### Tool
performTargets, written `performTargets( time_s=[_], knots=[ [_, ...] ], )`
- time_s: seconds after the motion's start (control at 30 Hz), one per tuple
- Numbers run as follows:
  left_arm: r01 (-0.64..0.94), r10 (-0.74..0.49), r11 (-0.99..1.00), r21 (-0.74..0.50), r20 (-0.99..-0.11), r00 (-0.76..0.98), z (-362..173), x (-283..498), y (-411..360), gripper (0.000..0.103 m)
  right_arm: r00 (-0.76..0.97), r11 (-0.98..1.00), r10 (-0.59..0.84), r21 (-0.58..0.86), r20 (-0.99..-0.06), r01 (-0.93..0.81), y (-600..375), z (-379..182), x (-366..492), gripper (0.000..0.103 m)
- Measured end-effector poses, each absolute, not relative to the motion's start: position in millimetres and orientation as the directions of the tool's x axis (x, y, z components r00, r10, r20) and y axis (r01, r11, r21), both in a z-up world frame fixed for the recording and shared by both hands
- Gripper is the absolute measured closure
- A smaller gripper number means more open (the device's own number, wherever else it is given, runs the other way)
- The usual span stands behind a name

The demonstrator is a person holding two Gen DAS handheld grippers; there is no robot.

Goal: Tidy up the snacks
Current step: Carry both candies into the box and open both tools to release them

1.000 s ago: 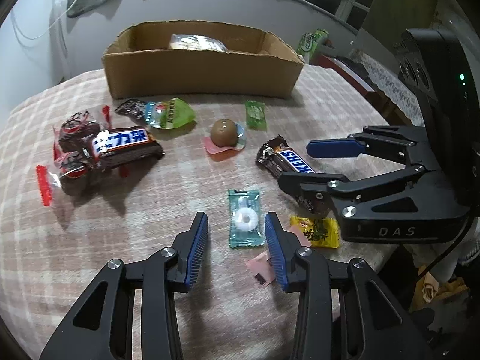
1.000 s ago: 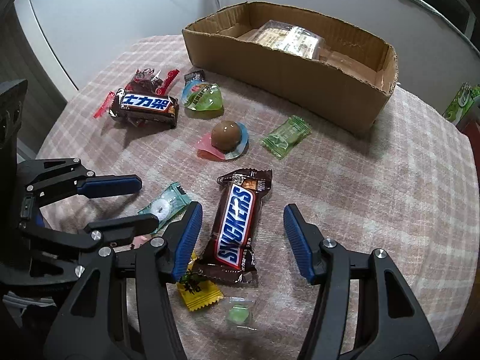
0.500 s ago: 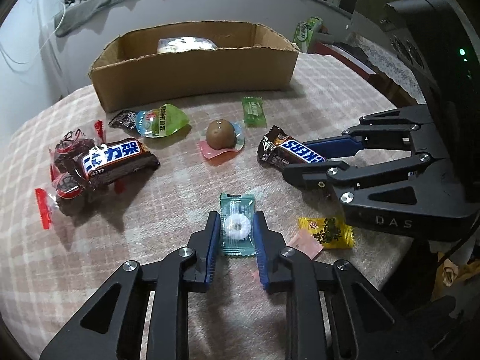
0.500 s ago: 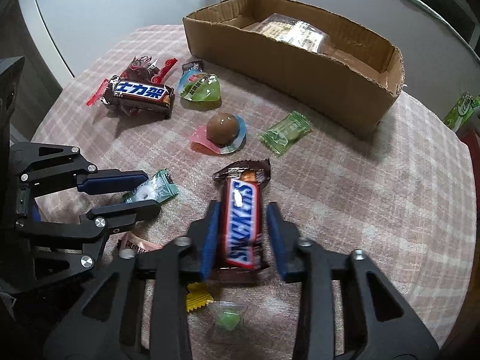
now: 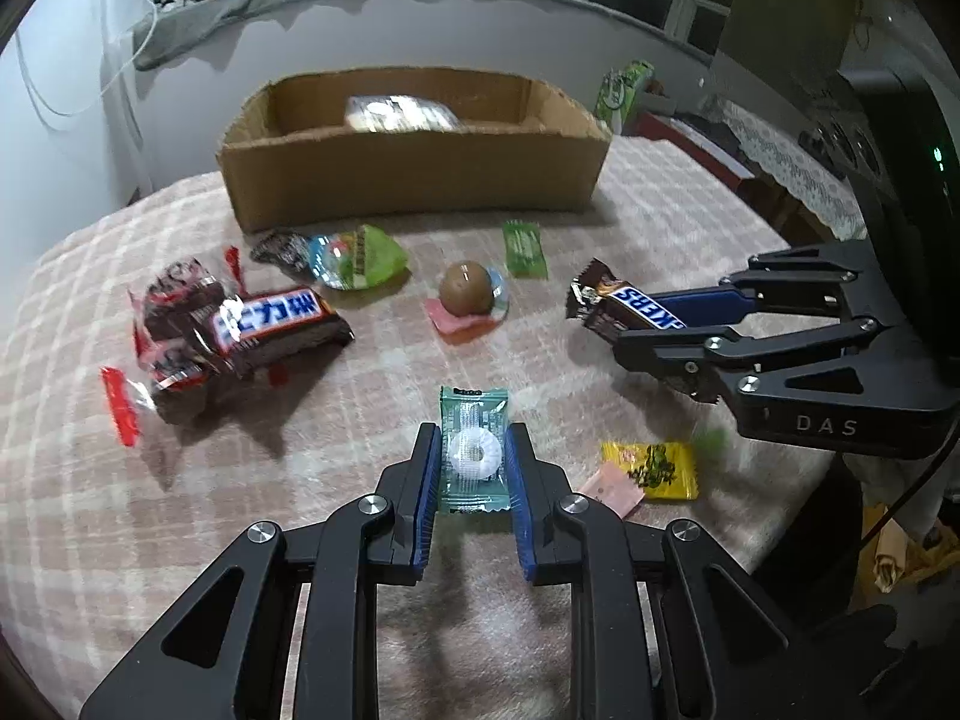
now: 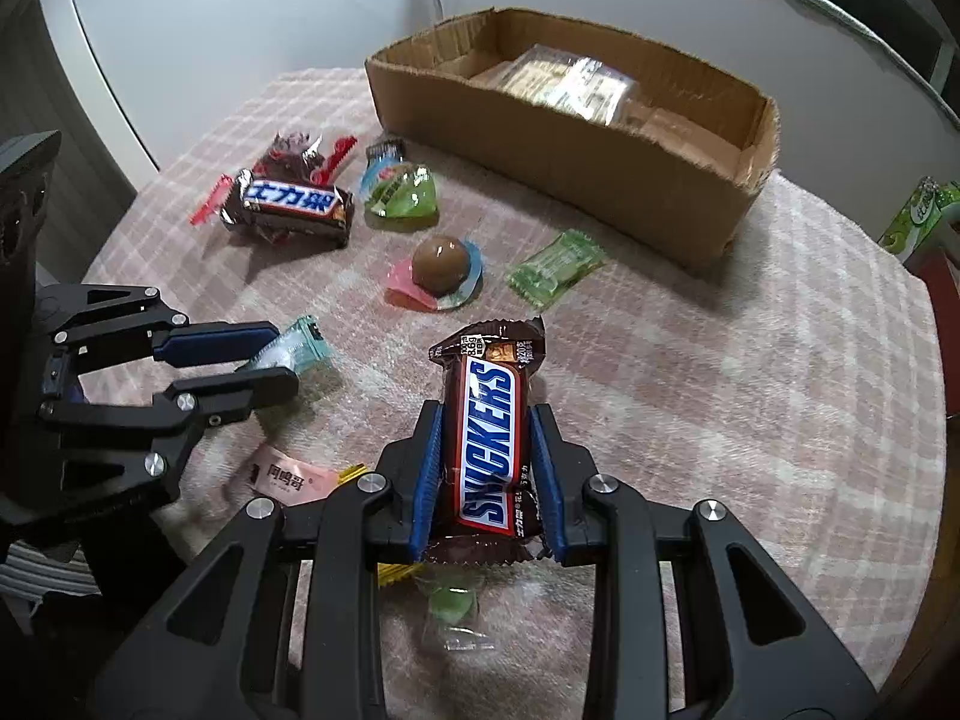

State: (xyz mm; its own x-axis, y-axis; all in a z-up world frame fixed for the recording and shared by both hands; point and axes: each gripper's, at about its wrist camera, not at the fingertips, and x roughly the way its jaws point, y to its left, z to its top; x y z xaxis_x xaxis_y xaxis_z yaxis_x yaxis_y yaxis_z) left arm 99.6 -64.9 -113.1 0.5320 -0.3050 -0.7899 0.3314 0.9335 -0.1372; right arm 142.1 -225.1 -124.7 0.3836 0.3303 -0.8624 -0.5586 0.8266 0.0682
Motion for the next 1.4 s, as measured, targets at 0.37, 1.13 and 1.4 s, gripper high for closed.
performTargets(
  time_s=[0.37,1.13,1.4],
  knots=[
    [0.280,-0.298,0.948,-0.152,-0.728,0.617,-74,131,-37,0.083,0.470,0.852,0.349,0.066,-0.811,-0.519,-247,-79,168,0.073],
    [0.144,-0.207,0.978,-0.149,-0.721,0.661,-61,256,-20,0.083,0.512,0.912,0.279,0.057,-0.812,-0.406,-250,-69,290,0.073],
    [0.139,-0.192,0.981,-0.134,-0.752,0.631,-78,280,-32,0.083,0.481,0.921,0.265,0.072,-0.836,-0.383,-242,-93,320,0.073]
  ],
)
